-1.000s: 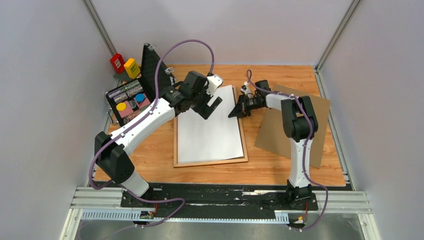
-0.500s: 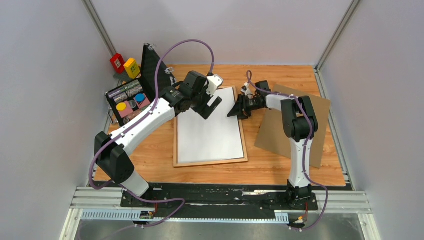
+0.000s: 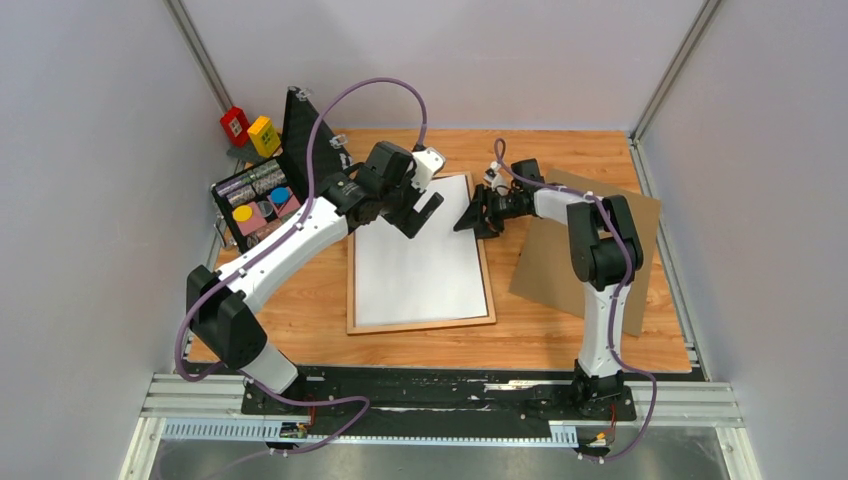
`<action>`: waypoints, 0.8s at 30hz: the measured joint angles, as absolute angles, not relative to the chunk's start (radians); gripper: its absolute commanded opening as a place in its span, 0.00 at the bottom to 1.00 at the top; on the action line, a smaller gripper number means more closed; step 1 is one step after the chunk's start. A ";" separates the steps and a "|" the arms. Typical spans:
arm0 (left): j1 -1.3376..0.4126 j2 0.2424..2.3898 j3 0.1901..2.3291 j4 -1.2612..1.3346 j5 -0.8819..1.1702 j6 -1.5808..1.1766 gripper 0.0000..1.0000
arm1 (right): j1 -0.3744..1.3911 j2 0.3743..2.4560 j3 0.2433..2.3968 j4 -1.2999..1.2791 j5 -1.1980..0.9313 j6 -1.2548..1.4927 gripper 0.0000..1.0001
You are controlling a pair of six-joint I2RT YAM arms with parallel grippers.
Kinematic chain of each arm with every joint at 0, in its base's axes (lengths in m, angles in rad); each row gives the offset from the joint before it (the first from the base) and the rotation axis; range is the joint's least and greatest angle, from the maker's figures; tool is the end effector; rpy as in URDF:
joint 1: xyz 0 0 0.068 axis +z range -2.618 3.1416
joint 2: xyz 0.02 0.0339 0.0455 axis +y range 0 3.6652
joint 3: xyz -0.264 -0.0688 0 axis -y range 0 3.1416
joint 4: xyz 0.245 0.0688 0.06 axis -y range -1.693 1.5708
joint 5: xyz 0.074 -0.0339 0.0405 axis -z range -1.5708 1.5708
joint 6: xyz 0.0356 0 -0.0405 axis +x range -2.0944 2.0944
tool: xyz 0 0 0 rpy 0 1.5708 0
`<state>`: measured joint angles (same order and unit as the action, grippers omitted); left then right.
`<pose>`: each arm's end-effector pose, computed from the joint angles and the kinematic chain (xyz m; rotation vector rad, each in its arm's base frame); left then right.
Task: Put the photo into the frame
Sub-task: Turn over the photo from the photo frame.
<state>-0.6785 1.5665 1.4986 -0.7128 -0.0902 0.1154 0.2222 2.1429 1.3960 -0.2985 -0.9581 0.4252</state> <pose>0.2707 -0.2141 0.3437 0.8690 2.1876 -0.1706 0.4138 0.1234 0.1313 -0.0966 2.5911 1.4842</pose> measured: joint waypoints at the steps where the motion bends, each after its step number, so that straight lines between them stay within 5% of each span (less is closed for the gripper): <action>1: -0.678 1.563 1.499 -0.713 -0.091 0.115 1.00 | 0.224 2.143 1.393 -0.299 -0.952 0.425 0.54; 24: -0.678 1.552 1.493 -0.713 -0.096 0.119 1.00 | 0.230 2.069 1.392 -0.386 -0.783 0.338 0.60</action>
<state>-0.6785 1.5524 1.4929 -0.7128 -0.0956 0.1188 0.2302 2.0689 1.3922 -0.3862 -0.7830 0.3382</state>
